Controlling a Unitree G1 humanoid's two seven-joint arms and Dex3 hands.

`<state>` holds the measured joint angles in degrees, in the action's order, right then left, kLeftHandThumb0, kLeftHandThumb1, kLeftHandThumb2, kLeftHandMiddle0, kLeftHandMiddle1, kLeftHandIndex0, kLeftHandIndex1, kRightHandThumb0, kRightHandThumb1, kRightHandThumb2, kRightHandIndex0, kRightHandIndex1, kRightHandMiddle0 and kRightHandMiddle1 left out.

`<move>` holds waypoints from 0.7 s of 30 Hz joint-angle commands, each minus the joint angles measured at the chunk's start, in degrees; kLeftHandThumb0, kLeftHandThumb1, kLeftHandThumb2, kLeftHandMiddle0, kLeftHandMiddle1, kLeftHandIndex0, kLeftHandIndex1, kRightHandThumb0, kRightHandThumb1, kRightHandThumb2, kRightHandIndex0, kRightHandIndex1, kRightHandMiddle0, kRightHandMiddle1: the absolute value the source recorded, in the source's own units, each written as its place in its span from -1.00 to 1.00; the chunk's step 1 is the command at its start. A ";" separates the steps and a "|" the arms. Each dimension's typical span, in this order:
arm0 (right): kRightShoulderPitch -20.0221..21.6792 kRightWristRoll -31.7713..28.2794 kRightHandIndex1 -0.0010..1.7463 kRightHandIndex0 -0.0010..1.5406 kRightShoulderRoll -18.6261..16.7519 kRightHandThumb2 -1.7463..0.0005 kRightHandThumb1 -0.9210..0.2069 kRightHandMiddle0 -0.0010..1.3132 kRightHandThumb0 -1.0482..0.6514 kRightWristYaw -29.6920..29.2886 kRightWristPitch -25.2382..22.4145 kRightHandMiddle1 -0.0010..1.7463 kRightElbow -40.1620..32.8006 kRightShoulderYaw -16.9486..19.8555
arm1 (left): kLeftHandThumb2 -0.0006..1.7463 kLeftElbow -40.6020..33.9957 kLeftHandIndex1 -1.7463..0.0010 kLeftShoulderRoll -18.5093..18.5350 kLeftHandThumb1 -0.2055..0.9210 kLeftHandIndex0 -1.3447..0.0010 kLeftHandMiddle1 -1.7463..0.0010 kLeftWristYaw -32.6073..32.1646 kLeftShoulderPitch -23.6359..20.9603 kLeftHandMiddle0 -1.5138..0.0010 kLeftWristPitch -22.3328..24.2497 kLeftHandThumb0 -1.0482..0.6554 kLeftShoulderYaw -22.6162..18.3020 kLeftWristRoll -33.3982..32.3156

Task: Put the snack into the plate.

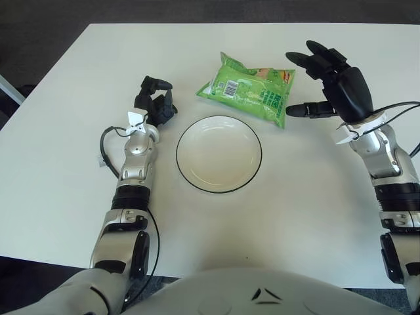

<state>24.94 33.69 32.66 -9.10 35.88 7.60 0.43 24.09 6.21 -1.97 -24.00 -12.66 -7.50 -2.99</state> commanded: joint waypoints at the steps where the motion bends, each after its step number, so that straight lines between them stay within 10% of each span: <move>1: 1.02 -0.15 -0.99 -0.65 -0.02 0.71 -1.00 -0.49 -0.39 1.34 -1.33 -0.80 -0.97 -0.67 | -0.16 3.16 -1.00 -1.61 0.70 0.54 -1.00 -0.40 4.52 -0.11 -0.74 -0.20 0.23 0.31; 21: 9.00 0.37 -1.00 -0.71 -2.39 0.73 -1.00 -0.50 -0.46 10.88 -10.80 -0.85 3.30 -7.89 | -0.15 3.00 -1.00 -2.10 0.70 0.54 -1.00 -0.44 5.00 -0.11 -1.69 -0.20 0.47 0.28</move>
<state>31.82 34.62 31.09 0.92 25.34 9.62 -6.23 24.62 6.09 -1.98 -24.22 -13.68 -7.40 -2.97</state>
